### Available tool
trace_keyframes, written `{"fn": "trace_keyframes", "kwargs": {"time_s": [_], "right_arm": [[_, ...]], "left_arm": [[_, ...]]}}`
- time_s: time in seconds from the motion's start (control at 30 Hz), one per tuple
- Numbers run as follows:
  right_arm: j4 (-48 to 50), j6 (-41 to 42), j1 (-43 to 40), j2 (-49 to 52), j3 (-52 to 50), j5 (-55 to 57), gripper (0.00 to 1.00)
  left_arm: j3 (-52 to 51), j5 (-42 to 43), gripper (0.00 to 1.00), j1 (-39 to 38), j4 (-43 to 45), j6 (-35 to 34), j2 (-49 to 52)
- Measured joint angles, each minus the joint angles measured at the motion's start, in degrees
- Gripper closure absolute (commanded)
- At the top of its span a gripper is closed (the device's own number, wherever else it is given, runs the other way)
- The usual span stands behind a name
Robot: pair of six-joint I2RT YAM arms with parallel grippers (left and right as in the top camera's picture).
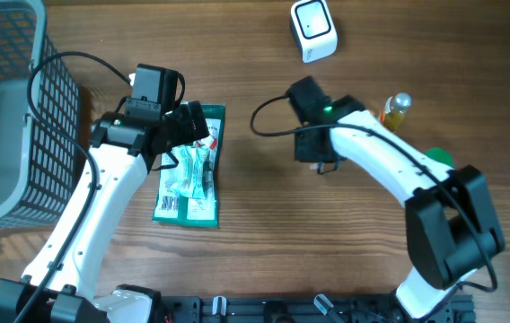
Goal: Scan the item barcode
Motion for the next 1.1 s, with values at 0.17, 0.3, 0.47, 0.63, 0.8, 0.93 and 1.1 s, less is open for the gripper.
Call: {"fn": "trace_keyframes", "kwargs": {"time_s": [0.17,0.3,0.47,0.63,0.8,0.93,1.1], "right_arm": [[1.3,-3.0,-5.2,-0.1,-1.6,0.0,0.86],[4.2,-4.4,-7.0,-0.1,-5.6,-0.4,0.86],[4.8,-6.3,-6.9,-0.1,-6.2,-1.5,0.86],[4.9,-7.7,-6.9,-0.1,-6.2,-1.7,0.86],[5.1,-8.2,-6.9,-0.1,-6.2,-1.8,0.85],[5.2,-9.2,-6.9,-0.1,-6.2,-1.9,0.84],[6.1,-11.0,-6.9,-0.1,-6.3,-1.9,0.81]], "left_arm": [[0.0,0.0,0.00,0.0,0.0,0.0,0.0],[0.0,0.0,0.00,0.0,0.0,0.0,0.0],[0.0,0.0,0.00,0.0,0.0,0.0,0.0],[0.0,0.0,0.00,0.0,0.0,0.0,0.0],[0.0,0.0,0.00,0.0,0.0,0.0,0.0],[0.0,0.0,0.00,0.0,0.0,0.0,0.0],[0.0,0.0,0.00,0.0,0.0,0.0,0.0]]}}
